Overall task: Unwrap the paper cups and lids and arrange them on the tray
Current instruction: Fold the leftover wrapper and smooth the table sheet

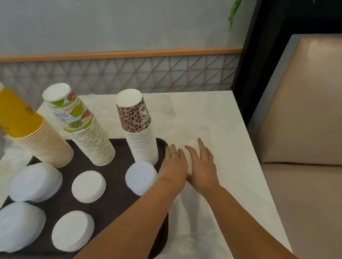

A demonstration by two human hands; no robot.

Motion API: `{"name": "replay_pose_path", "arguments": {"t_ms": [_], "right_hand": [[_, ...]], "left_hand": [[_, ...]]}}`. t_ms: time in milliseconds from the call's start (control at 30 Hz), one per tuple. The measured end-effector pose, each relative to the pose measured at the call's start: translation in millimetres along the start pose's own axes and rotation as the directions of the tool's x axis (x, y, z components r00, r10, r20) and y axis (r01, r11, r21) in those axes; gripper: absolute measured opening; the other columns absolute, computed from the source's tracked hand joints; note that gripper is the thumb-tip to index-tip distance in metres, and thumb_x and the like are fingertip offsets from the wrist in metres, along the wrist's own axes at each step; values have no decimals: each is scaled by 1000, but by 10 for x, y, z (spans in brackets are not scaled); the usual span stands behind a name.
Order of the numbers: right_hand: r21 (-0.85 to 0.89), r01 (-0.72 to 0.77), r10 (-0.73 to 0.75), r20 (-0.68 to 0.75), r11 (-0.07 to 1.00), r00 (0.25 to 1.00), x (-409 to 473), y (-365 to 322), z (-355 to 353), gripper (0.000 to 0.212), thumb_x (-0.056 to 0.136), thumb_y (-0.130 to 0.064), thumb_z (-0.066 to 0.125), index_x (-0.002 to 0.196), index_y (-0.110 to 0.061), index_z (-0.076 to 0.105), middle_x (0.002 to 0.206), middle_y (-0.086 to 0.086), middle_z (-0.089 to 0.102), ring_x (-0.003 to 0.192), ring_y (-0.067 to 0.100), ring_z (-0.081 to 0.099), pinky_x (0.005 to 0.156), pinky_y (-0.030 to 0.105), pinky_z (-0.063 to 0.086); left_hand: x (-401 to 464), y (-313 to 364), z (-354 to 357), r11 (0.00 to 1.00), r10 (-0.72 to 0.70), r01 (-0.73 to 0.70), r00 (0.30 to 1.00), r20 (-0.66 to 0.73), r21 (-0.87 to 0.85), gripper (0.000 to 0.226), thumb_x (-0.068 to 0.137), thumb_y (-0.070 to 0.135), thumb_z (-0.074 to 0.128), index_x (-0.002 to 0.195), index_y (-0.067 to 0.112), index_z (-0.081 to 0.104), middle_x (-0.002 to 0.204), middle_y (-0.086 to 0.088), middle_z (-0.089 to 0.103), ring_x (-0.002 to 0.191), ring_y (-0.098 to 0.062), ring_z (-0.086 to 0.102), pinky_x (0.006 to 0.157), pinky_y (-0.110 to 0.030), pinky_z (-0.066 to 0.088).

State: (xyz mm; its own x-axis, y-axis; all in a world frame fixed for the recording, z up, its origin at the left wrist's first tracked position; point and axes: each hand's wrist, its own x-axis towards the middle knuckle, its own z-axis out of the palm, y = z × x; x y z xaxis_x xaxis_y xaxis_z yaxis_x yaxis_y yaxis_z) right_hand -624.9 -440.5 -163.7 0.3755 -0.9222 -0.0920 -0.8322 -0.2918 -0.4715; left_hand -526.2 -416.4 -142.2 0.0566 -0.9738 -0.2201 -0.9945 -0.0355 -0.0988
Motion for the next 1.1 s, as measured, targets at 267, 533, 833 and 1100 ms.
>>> {"name": "replay_pose_path", "arguments": {"t_ms": [267,533,833,1100], "right_hand": [[-172,173,-156,106,970,982,535,93,7,77,89,-26,57,150,-35,10,157,-3,-20,130,25,26,93,35,38],[70,155,-154,-21,985,988,624,-24,137,17,92,-8,48,106,-9,57,102,10,56,91,25,52,73,30,41],[118,-92,94,-13,989,995,325,221,-21,16,97,-12,45,96,-1,57,94,12,59,85,26,55,69,29,35],[272,-114,194,-289,956,937,-180,539,-466,10,94,-7,54,87,0,59,80,8,58,72,20,48,58,22,27]], "left_hand": [[287,-93,40,999,19,-23,993,120,31,55,96,2,40,145,-4,16,155,-25,6,145,-34,4,112,-35,26],[264,-112,31,965,54,-71,996,76,253,50,97,10,40,142,-6,22,148,-22,28,144,-35,11,118,-43,6],[190,-116,-25,968,45,-75,990,130,240,60,95,3,41,142,-15,8,151,-29,15,144,-39,4,119,-44,1],[131,-100,-32,987,26,-53,984,176,150,66,93,3,43,143,-14,2,152,-30,9,144,-40,2,119,-42,5]]}}
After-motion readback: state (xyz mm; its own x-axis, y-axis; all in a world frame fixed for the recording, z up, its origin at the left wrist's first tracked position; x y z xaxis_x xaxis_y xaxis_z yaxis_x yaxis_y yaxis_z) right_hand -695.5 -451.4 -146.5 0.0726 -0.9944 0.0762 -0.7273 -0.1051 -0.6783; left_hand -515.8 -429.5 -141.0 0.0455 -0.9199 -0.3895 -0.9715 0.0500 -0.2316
